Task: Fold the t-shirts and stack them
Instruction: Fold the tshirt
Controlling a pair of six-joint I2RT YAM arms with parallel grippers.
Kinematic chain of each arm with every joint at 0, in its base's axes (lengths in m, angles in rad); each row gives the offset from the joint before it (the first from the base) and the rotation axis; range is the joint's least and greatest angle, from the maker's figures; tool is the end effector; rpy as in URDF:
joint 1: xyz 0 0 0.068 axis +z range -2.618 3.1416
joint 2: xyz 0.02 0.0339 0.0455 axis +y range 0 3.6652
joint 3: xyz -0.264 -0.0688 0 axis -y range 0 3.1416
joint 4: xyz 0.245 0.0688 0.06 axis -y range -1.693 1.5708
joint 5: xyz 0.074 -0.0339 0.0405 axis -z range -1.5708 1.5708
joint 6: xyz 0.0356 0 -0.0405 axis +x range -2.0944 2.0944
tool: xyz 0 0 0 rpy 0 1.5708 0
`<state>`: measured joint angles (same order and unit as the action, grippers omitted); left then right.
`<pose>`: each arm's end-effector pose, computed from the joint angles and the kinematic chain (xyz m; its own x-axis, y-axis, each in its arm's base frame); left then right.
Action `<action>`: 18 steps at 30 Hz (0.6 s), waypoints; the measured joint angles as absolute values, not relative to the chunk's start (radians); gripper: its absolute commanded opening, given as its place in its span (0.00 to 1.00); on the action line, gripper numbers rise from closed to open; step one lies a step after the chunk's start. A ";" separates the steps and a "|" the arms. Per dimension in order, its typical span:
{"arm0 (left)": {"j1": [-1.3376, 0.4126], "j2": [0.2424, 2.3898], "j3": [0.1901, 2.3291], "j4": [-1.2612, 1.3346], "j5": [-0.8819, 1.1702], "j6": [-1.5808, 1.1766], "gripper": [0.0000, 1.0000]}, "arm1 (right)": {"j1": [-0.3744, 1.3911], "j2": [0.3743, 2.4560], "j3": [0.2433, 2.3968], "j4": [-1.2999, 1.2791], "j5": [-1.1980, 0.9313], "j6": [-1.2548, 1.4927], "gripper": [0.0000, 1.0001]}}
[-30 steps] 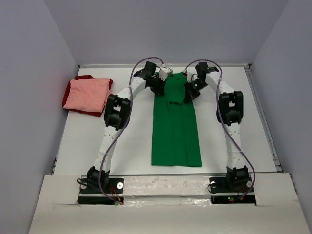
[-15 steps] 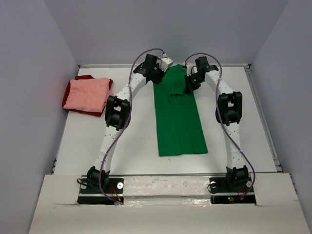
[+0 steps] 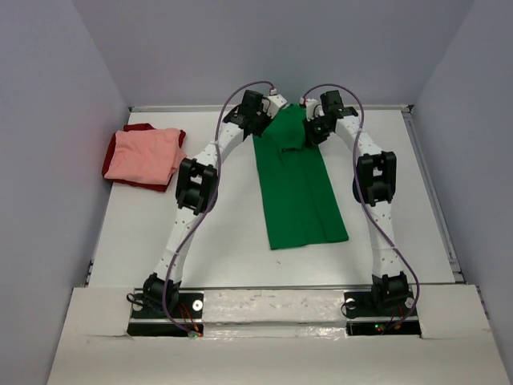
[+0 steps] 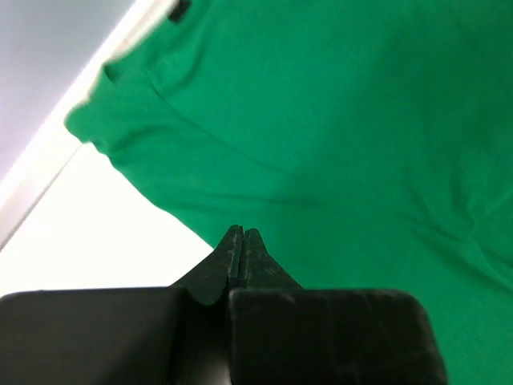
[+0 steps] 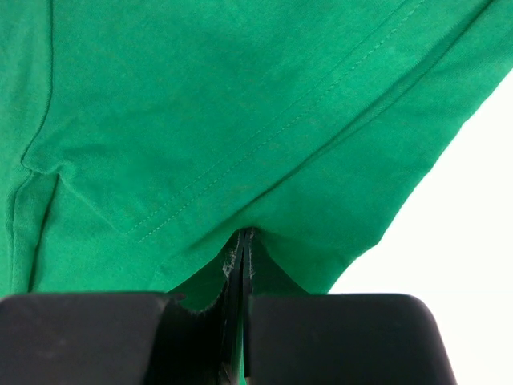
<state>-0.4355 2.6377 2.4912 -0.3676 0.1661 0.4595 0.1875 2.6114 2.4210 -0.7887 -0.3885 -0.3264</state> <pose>0.5391 -0.2573 0.2109 -0.1572 0.5556 -0.8165 0.6876 0.6550 0.3133 0.5470 0.1175 0.1708 -0.6505 -0.4255 -0.6291 -0.6215 0.7743 0.1190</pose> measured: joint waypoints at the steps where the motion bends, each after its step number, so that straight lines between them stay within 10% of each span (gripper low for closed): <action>1: -0.437 2.627 2.464 -0.363 0.160 0.463 0.00 | 0.189 2.605 2.410 -0.784 -0.389 -0.327 0.00; 18: -0.429 2.325 2.119 -0.302 0.420 0.352 0.00 | 0.205 2.085 2.036 -0.822 -0.355 -0.361 0.00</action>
